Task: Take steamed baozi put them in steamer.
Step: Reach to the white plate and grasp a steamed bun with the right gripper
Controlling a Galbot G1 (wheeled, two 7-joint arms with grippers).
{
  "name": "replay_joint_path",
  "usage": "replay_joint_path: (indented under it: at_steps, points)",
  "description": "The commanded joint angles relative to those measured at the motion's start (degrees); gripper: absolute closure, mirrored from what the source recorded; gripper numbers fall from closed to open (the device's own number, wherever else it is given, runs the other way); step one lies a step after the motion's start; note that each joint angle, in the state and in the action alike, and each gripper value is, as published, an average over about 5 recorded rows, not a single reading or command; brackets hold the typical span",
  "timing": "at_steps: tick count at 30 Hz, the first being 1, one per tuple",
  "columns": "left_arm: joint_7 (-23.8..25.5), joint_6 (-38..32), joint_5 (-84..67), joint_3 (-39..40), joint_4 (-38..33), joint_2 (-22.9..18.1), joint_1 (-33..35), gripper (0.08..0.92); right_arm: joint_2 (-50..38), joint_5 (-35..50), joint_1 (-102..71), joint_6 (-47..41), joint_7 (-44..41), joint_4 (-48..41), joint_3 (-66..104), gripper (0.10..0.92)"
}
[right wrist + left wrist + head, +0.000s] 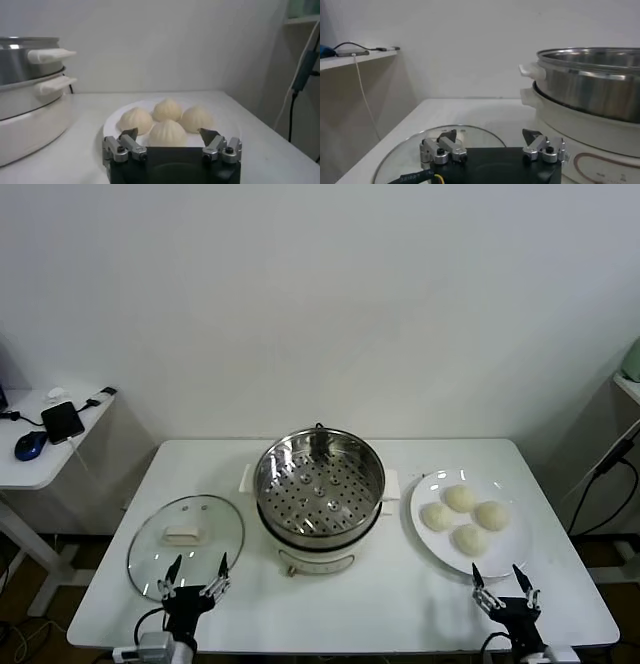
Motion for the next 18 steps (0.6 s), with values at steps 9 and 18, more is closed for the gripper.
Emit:
replay_joint_path:
  at_steps: [9, 18]
  points:
    - [0.1, -0.7, -0.5, 0.2, -0.5, 0.5, 0.1, 0.177, -23.8, -4.5, 41.7, -21.2, -12.7, -15.6, -16.2, 0.203]
    - [0.2, -1.5, -0.5, 0.0, 0.1, 0.9, 0.4, 0.177, -44.4, -14.9, 65.8, -7.7, -54.9, -29.1, -47.3, 0.203]
